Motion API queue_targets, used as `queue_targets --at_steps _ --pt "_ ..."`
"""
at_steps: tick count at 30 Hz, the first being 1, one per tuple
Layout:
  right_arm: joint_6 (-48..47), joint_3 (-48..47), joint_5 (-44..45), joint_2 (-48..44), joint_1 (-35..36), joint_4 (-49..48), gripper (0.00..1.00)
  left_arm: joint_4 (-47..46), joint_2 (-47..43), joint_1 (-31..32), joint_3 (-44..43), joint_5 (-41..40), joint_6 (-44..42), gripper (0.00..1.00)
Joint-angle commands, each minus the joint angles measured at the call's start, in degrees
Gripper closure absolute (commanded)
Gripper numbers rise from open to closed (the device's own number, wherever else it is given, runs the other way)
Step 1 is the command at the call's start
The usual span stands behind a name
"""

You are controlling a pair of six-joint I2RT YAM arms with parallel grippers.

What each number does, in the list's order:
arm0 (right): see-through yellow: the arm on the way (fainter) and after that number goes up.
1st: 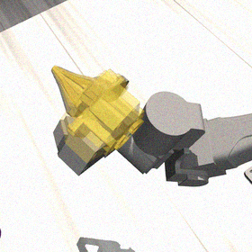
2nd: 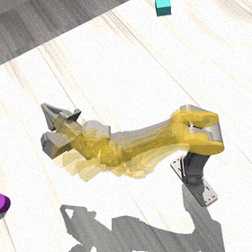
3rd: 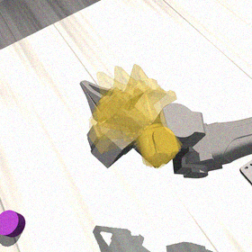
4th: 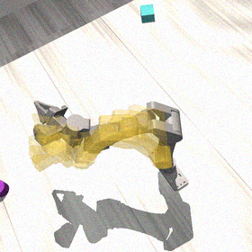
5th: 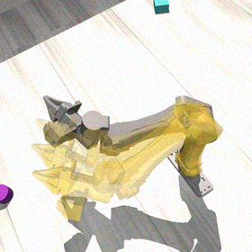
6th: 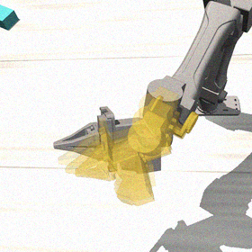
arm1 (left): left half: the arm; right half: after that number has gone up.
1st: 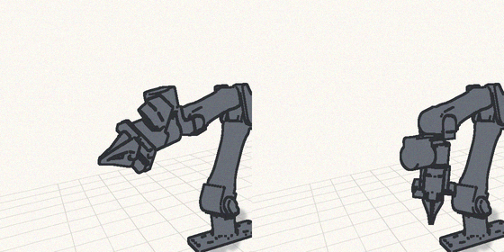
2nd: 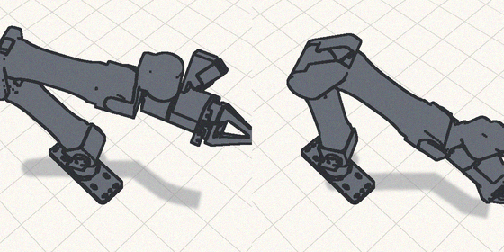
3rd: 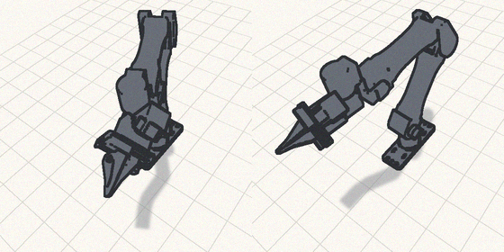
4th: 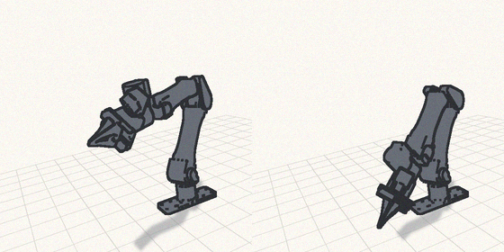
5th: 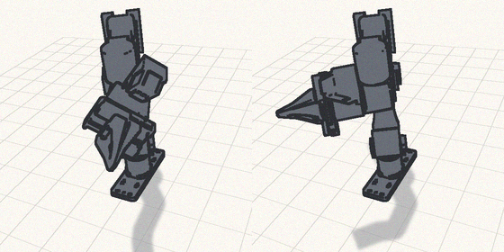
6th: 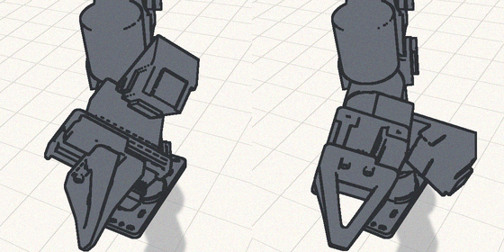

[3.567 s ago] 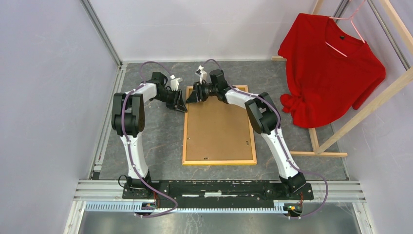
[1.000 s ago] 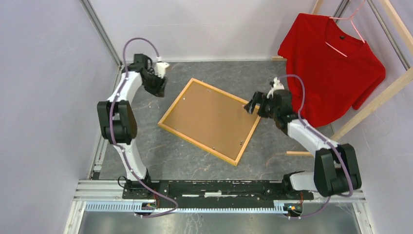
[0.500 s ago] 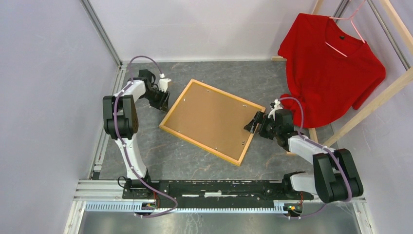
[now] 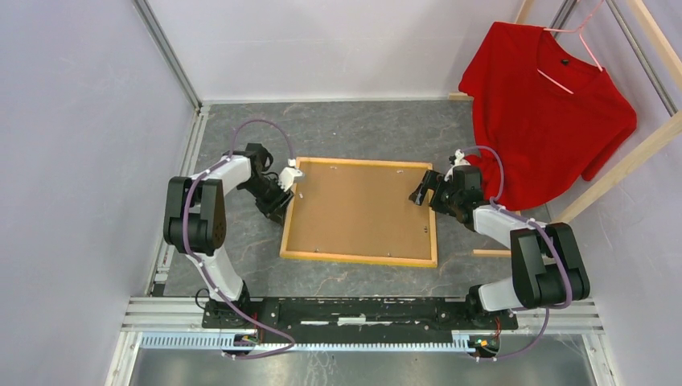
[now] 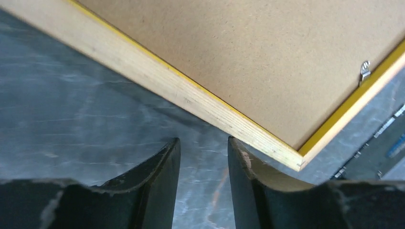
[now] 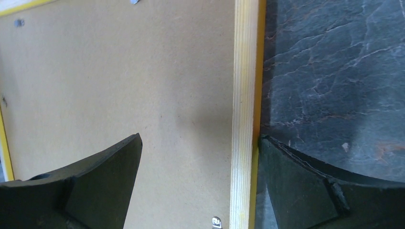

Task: Put the photo into the frame
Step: Adjust the photo frame at the center of the board, then install the photo frame at the center of the board.

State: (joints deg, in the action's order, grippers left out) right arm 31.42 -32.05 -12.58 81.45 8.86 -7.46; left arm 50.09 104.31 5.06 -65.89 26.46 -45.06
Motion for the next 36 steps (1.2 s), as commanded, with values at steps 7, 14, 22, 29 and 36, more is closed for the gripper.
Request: queue_targets --at_steps 7,14,22,29,36 --pt "-1.7 -7.5 8.1 -7.5 1.4 4.9 0.03 6.0 0.9 -8.1 -6.4 9.7 1.2 0.32" --pt "-2.8 -16.7 -3.7 3.6 13.9 -4.5 0.05 3.1 9.3 -7.9 -13.3 20.3 13.3 0.36" --pt "0.4 -32.5 -14.3 25.8 26.4 -12.6 0.15 2.5 14.9 -7.9 -14.2 21.5 14.6 0.59" --pt "2.7 -45.2 -17.1 39.0 30.9 -12.9 0.19 2.6 15.7 -8.0 -13.7 22.3 13.8 0.71" --pt "4.1 -52.7 -19.2 46.5 32.4 -12.1 0.21 2.5 17.0 -7.9 -13.8 22.0 13.5 0.75"
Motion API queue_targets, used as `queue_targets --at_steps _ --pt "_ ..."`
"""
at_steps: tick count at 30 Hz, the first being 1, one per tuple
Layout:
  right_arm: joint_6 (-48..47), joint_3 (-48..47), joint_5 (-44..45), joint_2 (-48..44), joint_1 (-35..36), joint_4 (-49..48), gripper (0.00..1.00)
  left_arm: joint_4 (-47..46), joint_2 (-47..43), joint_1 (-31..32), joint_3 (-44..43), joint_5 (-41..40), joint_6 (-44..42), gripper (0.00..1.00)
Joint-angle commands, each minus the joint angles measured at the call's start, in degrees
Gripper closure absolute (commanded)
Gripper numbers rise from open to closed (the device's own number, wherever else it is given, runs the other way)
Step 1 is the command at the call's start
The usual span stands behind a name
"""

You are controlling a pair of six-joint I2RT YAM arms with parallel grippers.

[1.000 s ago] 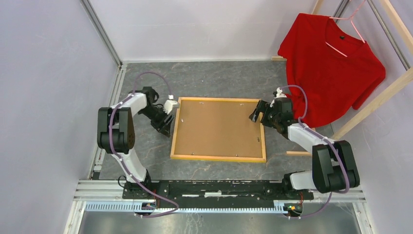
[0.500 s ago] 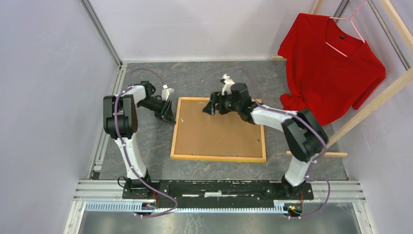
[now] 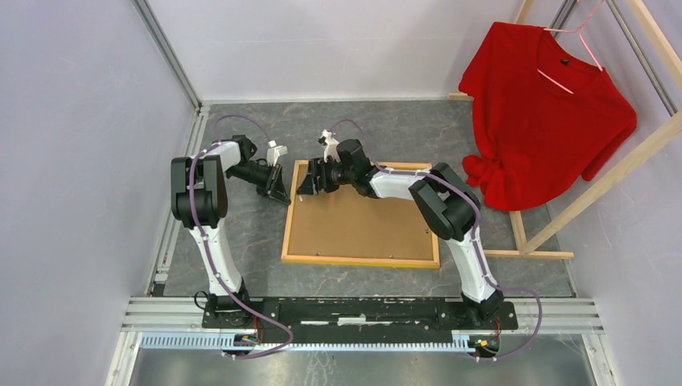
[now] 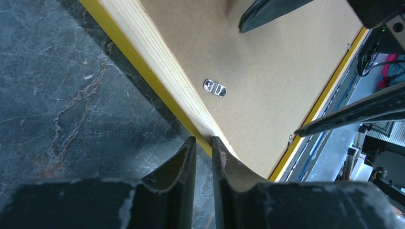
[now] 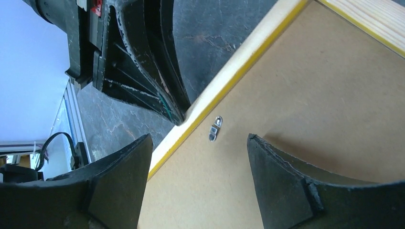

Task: Put the photo into the frame
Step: Install the photo frame at the center of the board.

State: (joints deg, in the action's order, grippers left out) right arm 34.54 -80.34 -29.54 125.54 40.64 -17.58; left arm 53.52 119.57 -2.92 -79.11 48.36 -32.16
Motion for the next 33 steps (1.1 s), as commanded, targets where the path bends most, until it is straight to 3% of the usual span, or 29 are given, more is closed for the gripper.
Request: queue_targets --at_steps 1,33 --pt "0.8 -5.0 -2.3 3.0 1.0 -1.9 0.21 -0.9 1.8 0.0 -0.6 0.0 0.6 0.76" --pt "1.4 -5.4 -5.0 6.7 4.2 -0.8 0.25 -1.3 0.6 0.0 0.0 -2.4 1.2 0.78"
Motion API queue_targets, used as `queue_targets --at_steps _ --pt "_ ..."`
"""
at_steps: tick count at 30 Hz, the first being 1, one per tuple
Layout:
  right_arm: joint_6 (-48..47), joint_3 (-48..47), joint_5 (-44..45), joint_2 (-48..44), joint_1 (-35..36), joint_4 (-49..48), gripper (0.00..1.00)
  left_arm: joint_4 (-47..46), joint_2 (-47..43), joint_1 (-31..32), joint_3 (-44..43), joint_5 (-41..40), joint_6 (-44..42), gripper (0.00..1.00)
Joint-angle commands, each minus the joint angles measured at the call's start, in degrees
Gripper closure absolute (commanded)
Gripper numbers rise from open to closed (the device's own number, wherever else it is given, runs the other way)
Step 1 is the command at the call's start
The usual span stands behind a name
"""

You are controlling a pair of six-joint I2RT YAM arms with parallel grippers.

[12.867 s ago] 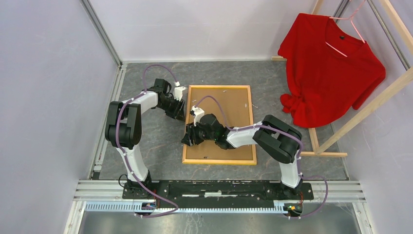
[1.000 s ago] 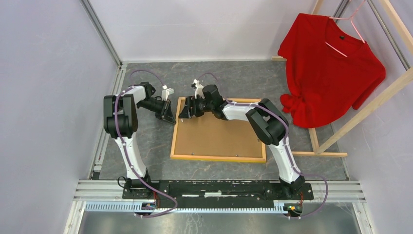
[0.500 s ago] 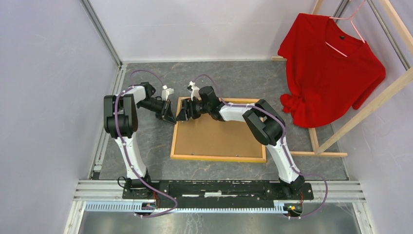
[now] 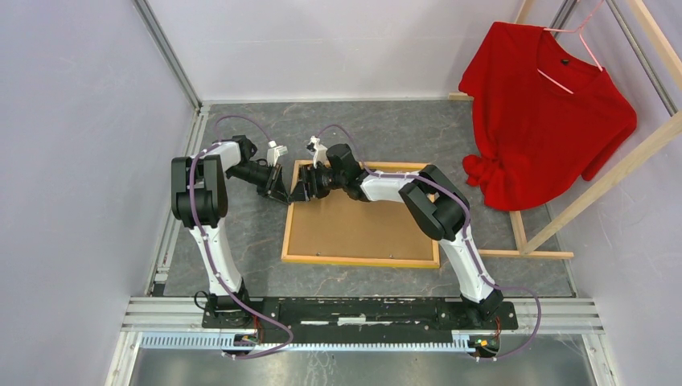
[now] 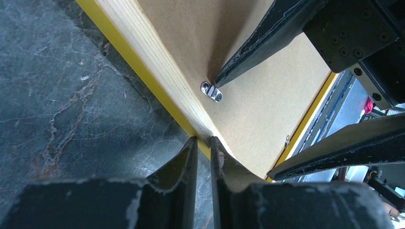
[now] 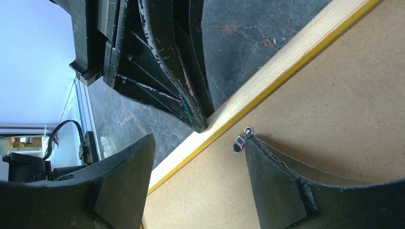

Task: Put the photo into the frame
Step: Install the photo frame at the center of the board.

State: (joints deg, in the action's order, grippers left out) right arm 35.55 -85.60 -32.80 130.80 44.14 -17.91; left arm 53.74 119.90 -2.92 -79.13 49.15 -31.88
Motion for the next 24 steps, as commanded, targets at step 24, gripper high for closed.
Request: queue_targets --at_steps 24 --pt "6.2 6.1 5.3 0.6 1.4 -6.2 0.26 -1.5 -0.1 0.1 0.6 -3.4 0.6 0.78"
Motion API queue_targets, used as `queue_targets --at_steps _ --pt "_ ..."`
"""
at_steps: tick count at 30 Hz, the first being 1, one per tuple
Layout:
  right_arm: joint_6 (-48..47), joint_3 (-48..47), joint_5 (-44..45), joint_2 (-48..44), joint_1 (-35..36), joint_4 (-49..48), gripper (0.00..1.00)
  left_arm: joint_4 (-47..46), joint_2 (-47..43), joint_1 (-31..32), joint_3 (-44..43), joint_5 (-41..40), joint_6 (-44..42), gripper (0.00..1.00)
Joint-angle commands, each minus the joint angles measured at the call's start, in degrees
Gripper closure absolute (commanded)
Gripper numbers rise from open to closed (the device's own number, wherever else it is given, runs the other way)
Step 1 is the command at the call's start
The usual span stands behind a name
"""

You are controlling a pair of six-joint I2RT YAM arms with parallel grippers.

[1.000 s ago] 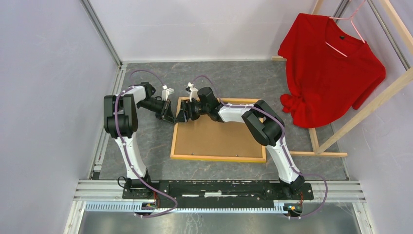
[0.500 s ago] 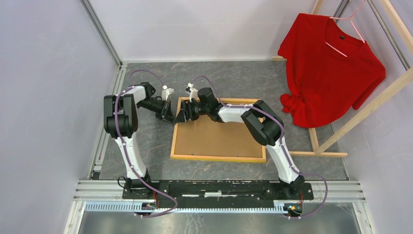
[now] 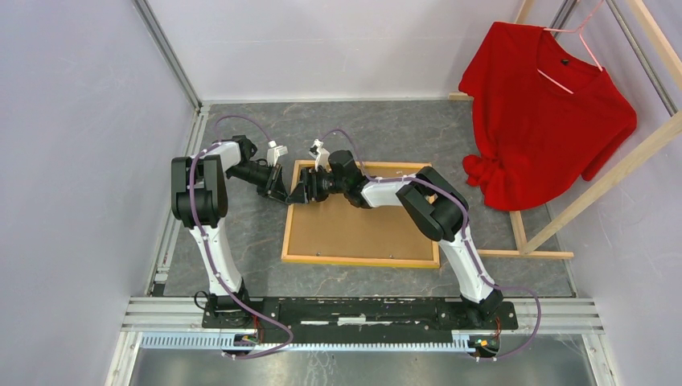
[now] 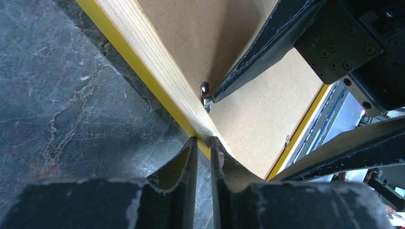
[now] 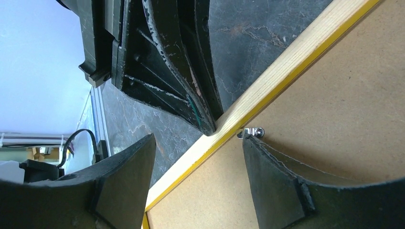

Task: Put the photo into the frame
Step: Install the photo frame at the center of the board.

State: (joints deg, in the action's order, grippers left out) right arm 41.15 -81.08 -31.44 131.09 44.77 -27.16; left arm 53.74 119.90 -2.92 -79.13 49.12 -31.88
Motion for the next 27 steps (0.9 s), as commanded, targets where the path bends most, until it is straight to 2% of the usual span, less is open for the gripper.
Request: queue_targets --at_steps 1,27 --pt "0.8 1.4 4.1 0.5 0.8 2.8 0.26 -1.6 -0.2 0.0 0.6 -3.4 0.6 0.78" --pt "3.0 -1.1 6.5 2.5 0.7 -0.3 0.26 -1.5 -0.7 0.0 1.2 -3.4 0.3 0.78"
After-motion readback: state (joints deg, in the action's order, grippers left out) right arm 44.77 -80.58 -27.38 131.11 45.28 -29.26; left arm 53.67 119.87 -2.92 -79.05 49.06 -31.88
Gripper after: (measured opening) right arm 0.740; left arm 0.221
